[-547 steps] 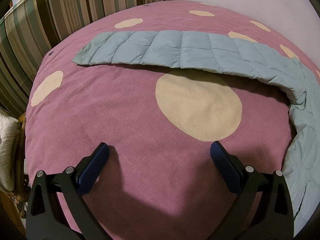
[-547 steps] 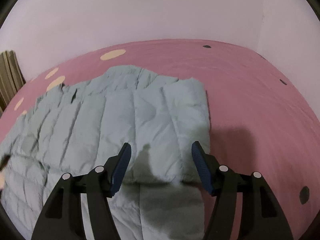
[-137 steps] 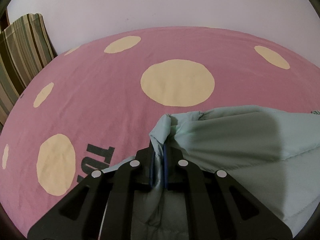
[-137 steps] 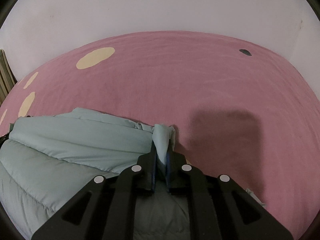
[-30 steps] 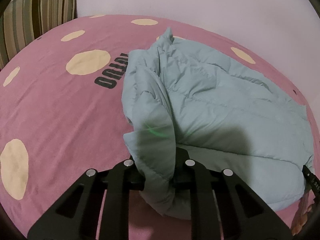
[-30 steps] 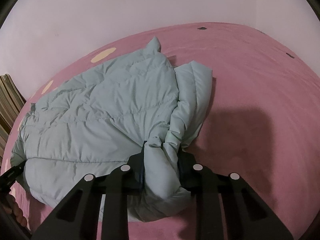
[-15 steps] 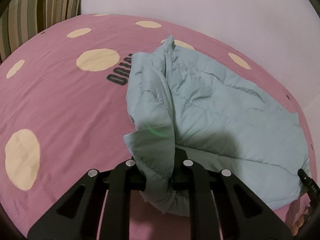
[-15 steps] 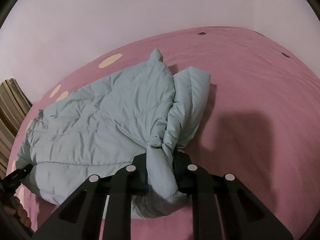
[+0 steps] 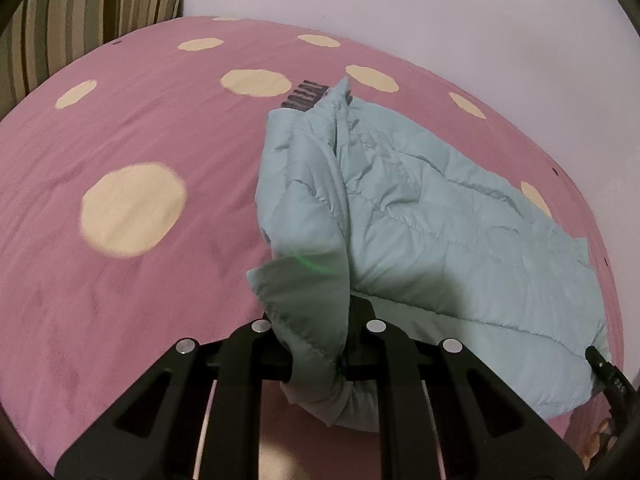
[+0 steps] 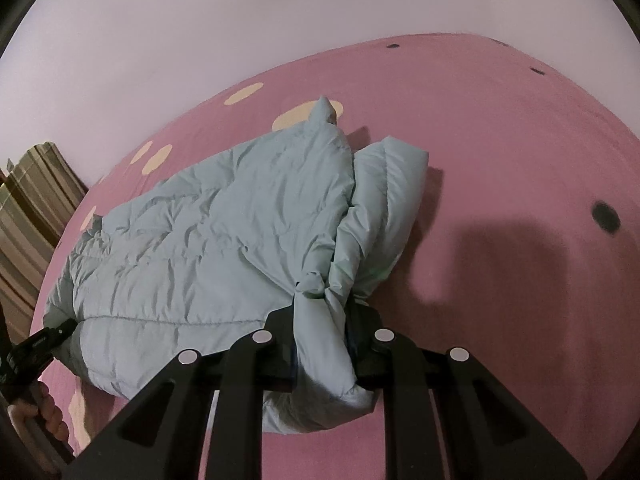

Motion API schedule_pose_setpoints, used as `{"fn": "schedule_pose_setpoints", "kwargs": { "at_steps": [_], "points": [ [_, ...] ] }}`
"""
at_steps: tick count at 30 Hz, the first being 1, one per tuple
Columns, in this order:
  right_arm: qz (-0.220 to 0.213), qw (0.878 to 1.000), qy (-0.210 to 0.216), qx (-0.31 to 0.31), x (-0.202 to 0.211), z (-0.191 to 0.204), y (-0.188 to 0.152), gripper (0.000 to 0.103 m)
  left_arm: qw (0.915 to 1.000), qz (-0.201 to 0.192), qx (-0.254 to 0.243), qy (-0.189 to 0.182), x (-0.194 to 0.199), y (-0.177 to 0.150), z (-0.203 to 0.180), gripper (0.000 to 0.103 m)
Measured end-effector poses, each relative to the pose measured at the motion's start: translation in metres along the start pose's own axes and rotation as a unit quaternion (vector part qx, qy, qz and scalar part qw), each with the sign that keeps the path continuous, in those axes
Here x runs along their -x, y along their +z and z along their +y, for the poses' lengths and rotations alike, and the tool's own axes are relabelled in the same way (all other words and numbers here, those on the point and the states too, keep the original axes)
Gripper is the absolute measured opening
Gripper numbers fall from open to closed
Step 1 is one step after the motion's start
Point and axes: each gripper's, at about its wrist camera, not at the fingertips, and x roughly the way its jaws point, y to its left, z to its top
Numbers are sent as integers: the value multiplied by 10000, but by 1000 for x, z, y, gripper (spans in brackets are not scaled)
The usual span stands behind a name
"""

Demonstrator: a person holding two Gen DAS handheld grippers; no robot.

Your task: Fold large clothes

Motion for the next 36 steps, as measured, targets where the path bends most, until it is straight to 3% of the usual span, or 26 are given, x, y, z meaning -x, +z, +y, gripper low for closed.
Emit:
{"fn": "schedule_pose_setpoints", "kwargs": {
  "at_steps": [7,16,19,20,23,27,32,36],
  "points": [
    [95,9999,-10,102,22,-2,-39,17,9998,47,174,-102,31,-39,23,13],
    [91,9998,-50,140,26,-1,-51,19,9999,34,110,-37,36,-50,28,17],
    [89,9996,-201,201,29,2,-51,28,9999,45,111,78,36,-48,29,29],
    [97,9994,-248,201,30,2,-52,31,9998,35,121,126,37,-49,30,37],
    [80,9994,-297,176,36,2,-54,34,9997,32,104,221,43,-50,34,54],
    [4,9985,-483,245,49,2,-55,34,9998,21,-26,214,54,-52,40,67],
    [-232,9950,-838,495,76,9,-53,34,9984,-38,-432,360,76,-53,42,75],
    [-311,9945,-764,638,89,20,-48,34,9975,-94,-645,283,94,-49,45,80]
  ]
}}
